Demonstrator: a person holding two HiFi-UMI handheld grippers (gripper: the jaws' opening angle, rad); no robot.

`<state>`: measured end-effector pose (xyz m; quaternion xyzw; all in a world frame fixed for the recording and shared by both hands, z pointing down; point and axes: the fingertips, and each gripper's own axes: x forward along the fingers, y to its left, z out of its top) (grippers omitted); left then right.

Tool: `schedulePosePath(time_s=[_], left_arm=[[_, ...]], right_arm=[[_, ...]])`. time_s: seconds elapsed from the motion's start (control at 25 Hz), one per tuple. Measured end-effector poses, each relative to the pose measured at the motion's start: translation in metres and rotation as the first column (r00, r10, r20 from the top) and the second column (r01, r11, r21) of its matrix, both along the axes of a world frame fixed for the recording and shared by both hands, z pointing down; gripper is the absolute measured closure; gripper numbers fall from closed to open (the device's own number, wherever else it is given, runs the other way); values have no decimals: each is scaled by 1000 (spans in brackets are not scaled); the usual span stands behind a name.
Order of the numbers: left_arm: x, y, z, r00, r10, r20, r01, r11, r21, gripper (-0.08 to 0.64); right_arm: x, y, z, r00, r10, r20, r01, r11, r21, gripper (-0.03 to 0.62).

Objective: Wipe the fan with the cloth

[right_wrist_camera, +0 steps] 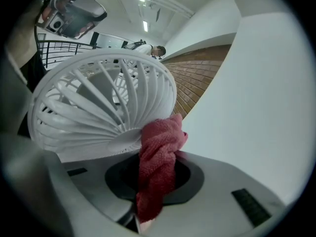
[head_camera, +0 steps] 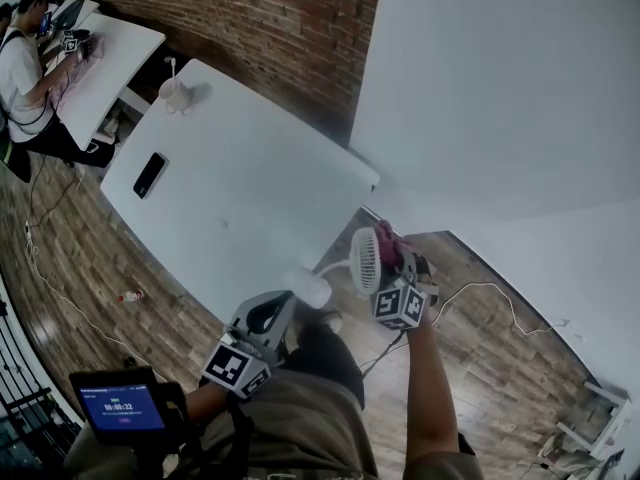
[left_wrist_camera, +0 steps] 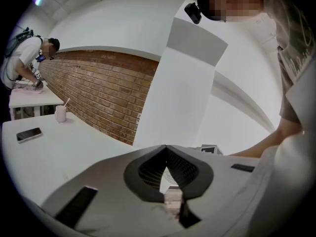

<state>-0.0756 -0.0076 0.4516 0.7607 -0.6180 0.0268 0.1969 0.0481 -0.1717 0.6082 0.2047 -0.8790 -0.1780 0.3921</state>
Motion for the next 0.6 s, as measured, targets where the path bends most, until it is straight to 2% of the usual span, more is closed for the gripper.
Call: schedulePosePath(time_s=[0.16, 0.6], left_arm=[[3, -1, -1, 1000, 4, -2, -4, 1000, 0, 540], [4, -2, 1, 1000, 13, -2, -13, 1000, -7, 540]], right_arm=[[3, 2, 1, 999, -24, -44, 26, 999, 37, 503], [6, 8, 14, 999, -22, -45, 23, 1000, 21, 503]])
